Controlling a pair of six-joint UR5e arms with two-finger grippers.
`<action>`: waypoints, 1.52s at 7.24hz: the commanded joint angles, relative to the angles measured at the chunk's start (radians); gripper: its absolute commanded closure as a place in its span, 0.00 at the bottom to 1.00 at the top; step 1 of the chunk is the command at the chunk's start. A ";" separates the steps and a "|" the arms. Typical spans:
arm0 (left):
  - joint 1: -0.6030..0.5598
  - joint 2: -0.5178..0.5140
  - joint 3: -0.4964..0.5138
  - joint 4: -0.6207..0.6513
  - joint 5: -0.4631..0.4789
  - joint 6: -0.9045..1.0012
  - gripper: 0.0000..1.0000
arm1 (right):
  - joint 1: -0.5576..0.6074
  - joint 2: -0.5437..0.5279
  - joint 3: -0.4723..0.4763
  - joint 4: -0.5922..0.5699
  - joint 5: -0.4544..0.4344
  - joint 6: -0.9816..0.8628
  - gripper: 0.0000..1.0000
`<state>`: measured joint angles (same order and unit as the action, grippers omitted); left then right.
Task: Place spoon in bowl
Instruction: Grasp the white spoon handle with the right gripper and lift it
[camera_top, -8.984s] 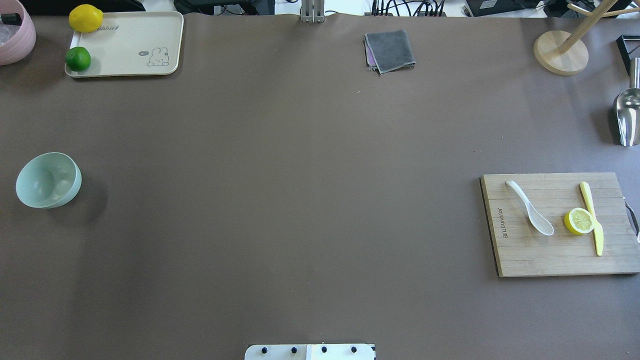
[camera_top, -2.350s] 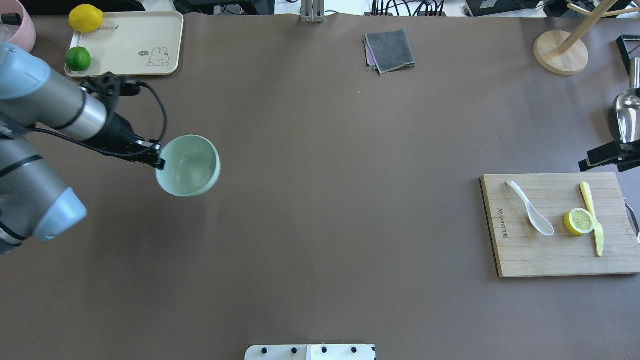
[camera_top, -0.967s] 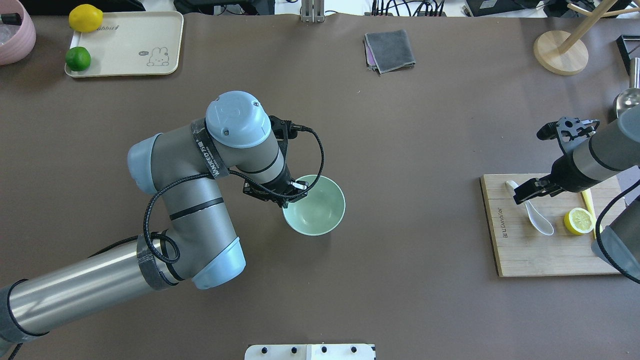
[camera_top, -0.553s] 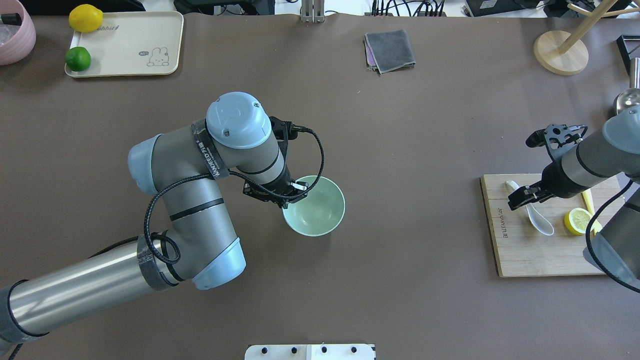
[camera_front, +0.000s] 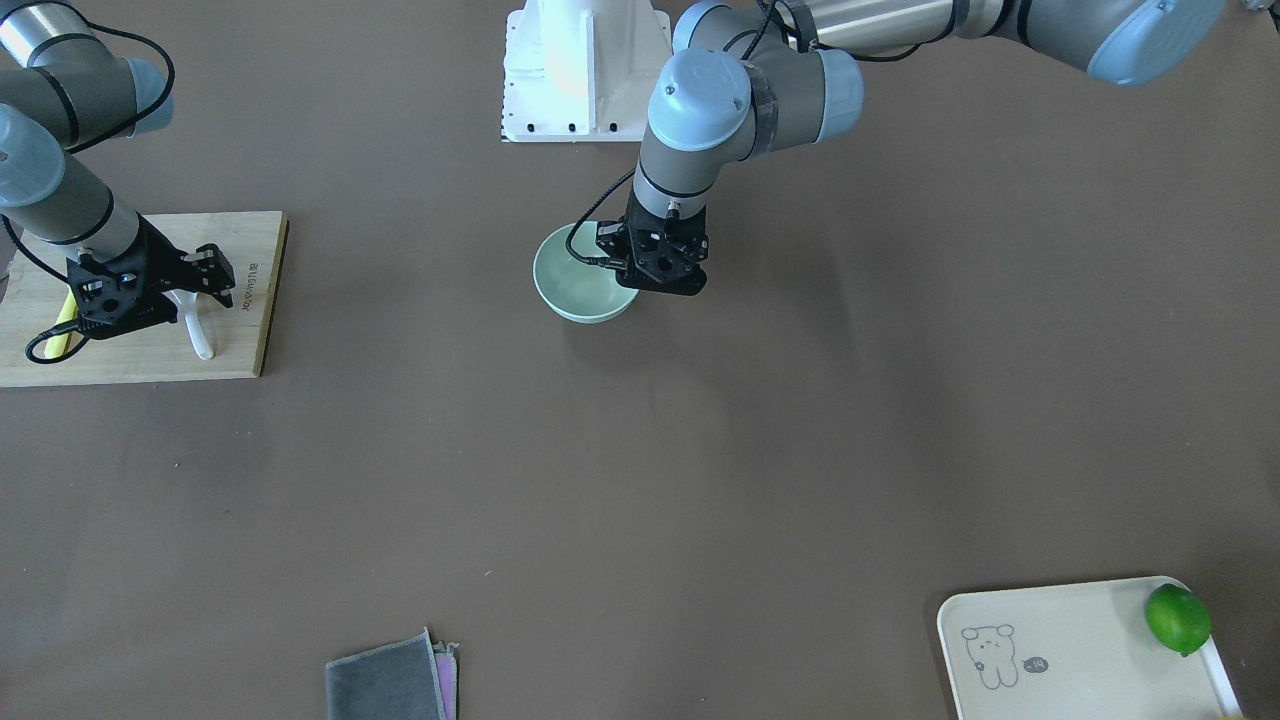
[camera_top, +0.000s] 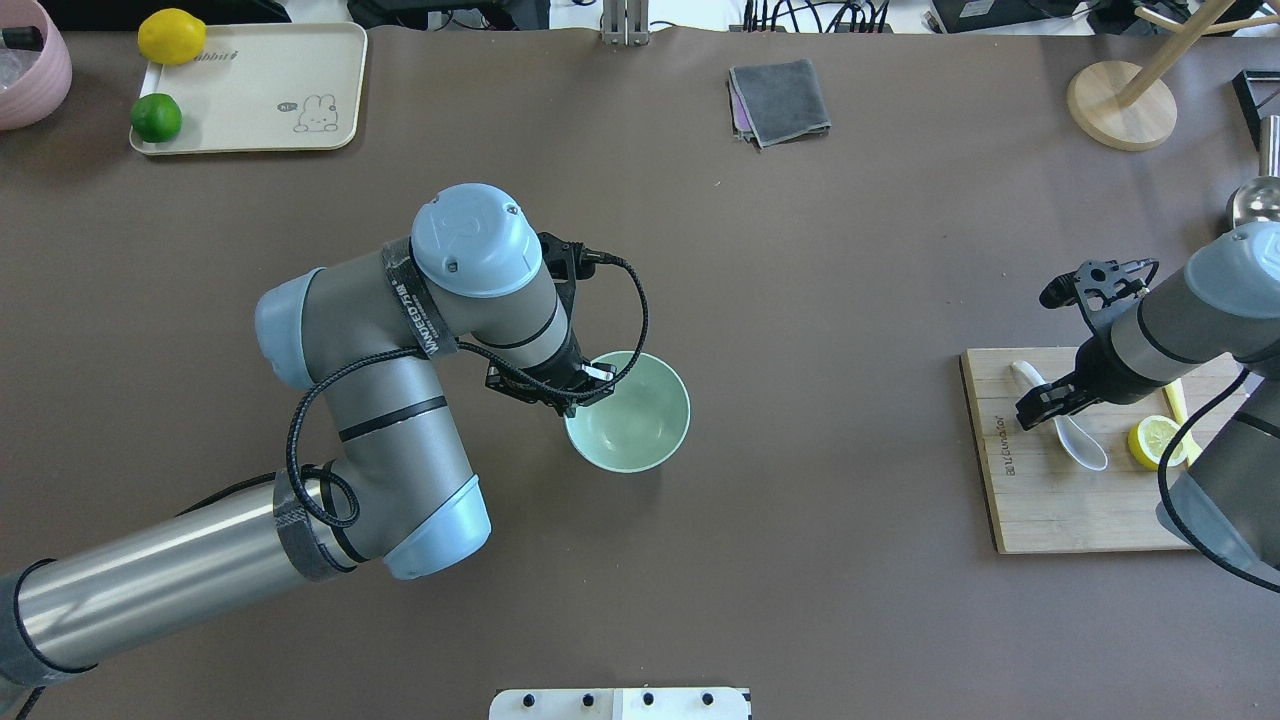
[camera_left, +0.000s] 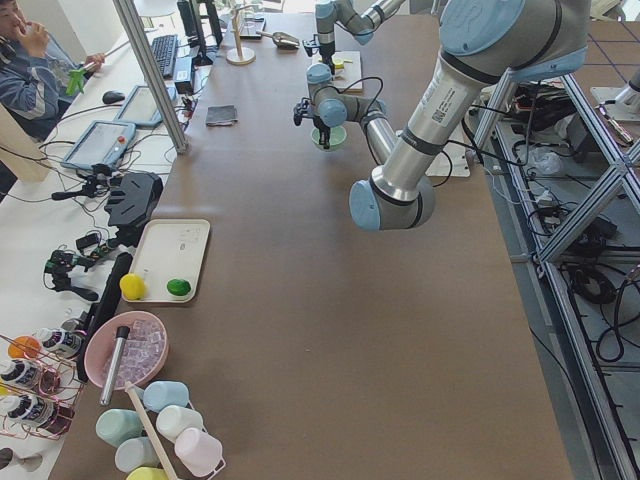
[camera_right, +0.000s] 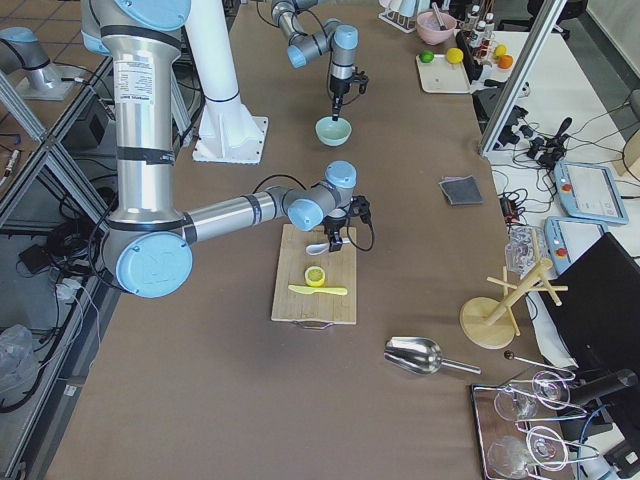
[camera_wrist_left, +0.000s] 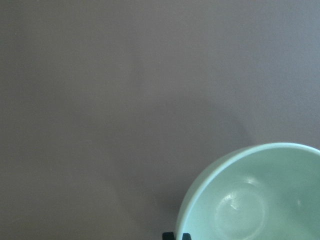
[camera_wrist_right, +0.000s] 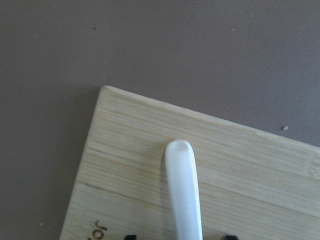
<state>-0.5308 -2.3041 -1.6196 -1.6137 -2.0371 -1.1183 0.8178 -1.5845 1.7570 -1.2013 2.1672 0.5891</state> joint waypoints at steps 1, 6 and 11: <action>0.000 0.000 0.000 0.000 0.000 0.000 1.00 | 0.003 0.000 0.005 0.000 0.013 -0.011 1.00; 0.000 0.003 -0.002 -0.009 0.002 0.002 0.16 | 0.058 0.001 0.053 -0.012 0.074 -0.012 1.00; -0.089 0.208 -0.238 -0.002 0.002 0.153 0.03 | -0.001 0.246 0.076 -0.047 0.085 0.489 1.00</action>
<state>-0.5835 -2.1764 -1.7886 -1.6167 -2.0310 -1.0425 0.8617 -1.4298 1.8323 -1.2333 2.2639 0.8737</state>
